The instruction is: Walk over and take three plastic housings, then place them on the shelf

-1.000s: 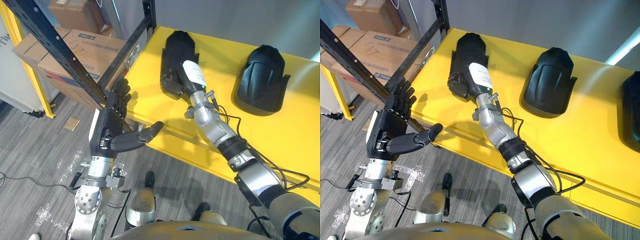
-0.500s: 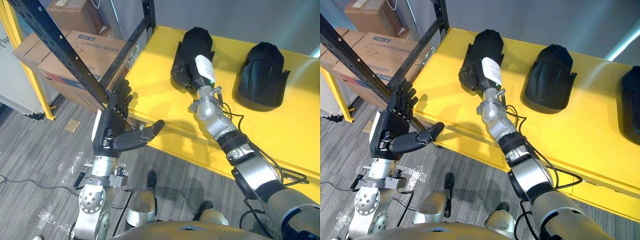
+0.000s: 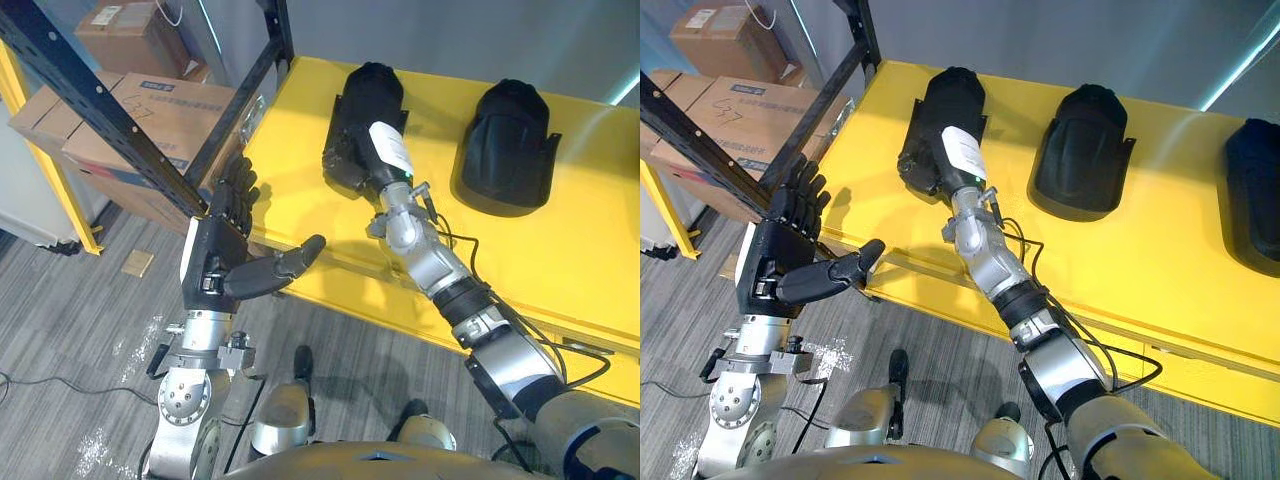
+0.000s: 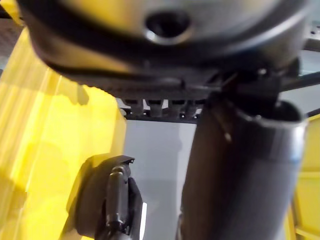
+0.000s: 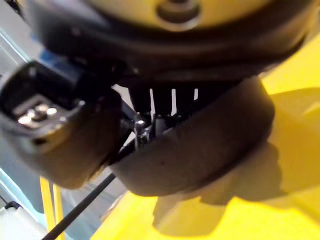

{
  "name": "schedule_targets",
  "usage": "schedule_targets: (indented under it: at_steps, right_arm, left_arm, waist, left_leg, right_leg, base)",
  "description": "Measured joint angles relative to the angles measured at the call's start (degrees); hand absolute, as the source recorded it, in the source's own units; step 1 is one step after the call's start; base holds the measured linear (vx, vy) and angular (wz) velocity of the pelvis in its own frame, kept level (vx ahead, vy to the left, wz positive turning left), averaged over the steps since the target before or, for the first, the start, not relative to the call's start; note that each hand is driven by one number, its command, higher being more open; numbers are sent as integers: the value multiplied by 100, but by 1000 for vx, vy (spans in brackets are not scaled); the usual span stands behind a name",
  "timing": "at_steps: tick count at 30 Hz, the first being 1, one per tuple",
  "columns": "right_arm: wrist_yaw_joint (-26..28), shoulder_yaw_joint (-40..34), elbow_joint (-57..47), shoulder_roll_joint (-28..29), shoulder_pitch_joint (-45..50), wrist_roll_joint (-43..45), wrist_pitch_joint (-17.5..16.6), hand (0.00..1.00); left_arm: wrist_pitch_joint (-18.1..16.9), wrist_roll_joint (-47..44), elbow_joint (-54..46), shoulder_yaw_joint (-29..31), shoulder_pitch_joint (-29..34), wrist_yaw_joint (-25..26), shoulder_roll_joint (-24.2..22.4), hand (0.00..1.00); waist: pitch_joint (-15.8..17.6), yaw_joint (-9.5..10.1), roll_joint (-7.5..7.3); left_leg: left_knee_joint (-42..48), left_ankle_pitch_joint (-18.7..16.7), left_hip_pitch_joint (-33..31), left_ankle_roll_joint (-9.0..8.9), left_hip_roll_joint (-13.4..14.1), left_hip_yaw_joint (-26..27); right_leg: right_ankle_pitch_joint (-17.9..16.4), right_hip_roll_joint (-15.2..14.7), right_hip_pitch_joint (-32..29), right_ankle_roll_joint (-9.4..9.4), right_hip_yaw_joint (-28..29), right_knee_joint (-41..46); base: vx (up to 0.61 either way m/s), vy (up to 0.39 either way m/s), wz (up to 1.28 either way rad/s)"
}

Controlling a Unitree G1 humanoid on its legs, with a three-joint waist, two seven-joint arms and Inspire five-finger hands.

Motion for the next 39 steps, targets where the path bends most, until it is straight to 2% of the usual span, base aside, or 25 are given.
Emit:
schedule_targets:
  at_steps: [6,10,13,15,17,20,21,23,26,30,32,35,38,39]
  right_arm:
    - [135,46,-712,34,468,192,2,100]
    - [211,106,-758,167,648,253,-55,100]
    - [199,99,-825,175,718,782,-200,100]
    - [30,98,-858,239,810,1572,-552,100]
    - [-104,94,-862,318,810,1815,-818,100]
    - [-411,67,-885,609,809,2339,-1645,100]
    - [-443,59,-890,662,809,2449,-1811,100]
    - [-491,-18,-912,852,799,2700,-2381,100]
    - [-577,-144,-1053,952,784,2699,-2765,100]
    - [-503,-293,-1533,933,773,2703,-2861,100]
    - [-291,-592,-2069,791,768,2858,-2848,100]
    - [-119,-1005,-2667,524,790,2927,-2761,100]
    - [-8,-1912,-3455,-49,1254,2869,-2683,100]
    - [-12,-2399,-3809,-256,1684,2867,-2663,100]
  left_arm:
    - [0,44,-5,-2,-253,185,0,100]
    - [0,47,-6,-4,-349,235,1,100]
    - [1,48,-5,-58,-435,233,1,100]
    - [1,50,-6,-128,-432,232,0,100]
    - [1,50,-6,-138,-440,230,1,100]
    - [5,51,-4,-166,-434,230,-1,100]
    - [5,51,-4,-166,-435,227,-2,100]
    - [5,50,-4,-164,-435,218,-2,100]
    - [5,47,-3,-165,-438,154,-10,100]
    - [7,13,0,-204,-464,57,-44,100]
    - [106,-38,6,-275,-605,16,-39,100]
    - [220,-126,31,-290,-682,-23,-33,100]
    - [320,-243,377,-348,-831,-29,15,100]
    - [380,-243,464,-364,-830,-18,43,100]
  waist:
    - [-43,-89,-43]
    - [-213,-166,-166]
    - [-243,-182,-217]
    - [-369,-168,-225]
    - [-400,-172,-227]
    - [-580,-165,-237]
    - [-616,-164,-232]
    - [-739,-162,-228]
    - [-786,-156,-230]
    - [-840,-169,-235]
    - [-871,-183,-256]
    - [-910,-319,-318]
    - [-978,-433,-377]
    - [-1002,-498,-405]
  left_leg:
    - [-1,-30,62,6,5,157]
    - [-1,-56,108,4,20,249]
    - [-2,-67,185,-8,36,273]
    - [-3,-91,217,-22,41,278]
    - [-3,-96,228,-29,52,280]
    - [-3,-101,226,-36,94,287]
    - [-3,-102,226,-38,94,284]
    - [-3,-106,227,-42,93,278]
    - [-3,-107,267,-44,92,259]
    - [-5,-119,301,-61,93,294]
    - [-5,-120,308,-60,94,363]
    - [-5,-123,312,-55,92,421]
    - [-6,-147,328,-44,97,574]
    - [-7,-169,328,-38,98,636]
  right_leg:
    - [117,27,8,98,158,-113]
    - [223,73,43,100,258,-269]
    - [260,100,124,100,272,-334]
    - [271,123,189,98,271,-412]
    - [278,138,206,93,272,-433]
    - [305,196,228,83,272,-512]
    - [305,198,233,84,271,-512]
    - [310,199,244,90,265,-518]
    - [311,200,303,90,250,-527]
    - [320,206,333,74,273,-581]
    - [358,213,313,54,366,-622]
    - [402,213,305,51,407,-676]
    - [437,216,216,54,566,-691]
    - [446,216,172,62,644,-696]
  base:
    - [-8,-12,-13]
    - [5,-9,-13]
    - [-19,-14,-7]
    - [-14,-4,-2]
    - [0,0,0]
    - [0,0,0]
    - [0,0,0]
    - [0,0,0]
    - [-1,-5,2]
    - [-19,2,-5]
    - [-22,11,-13]
    - [-12,10,-11]
    - [-3,14,-23]
    - [18,18,-37]
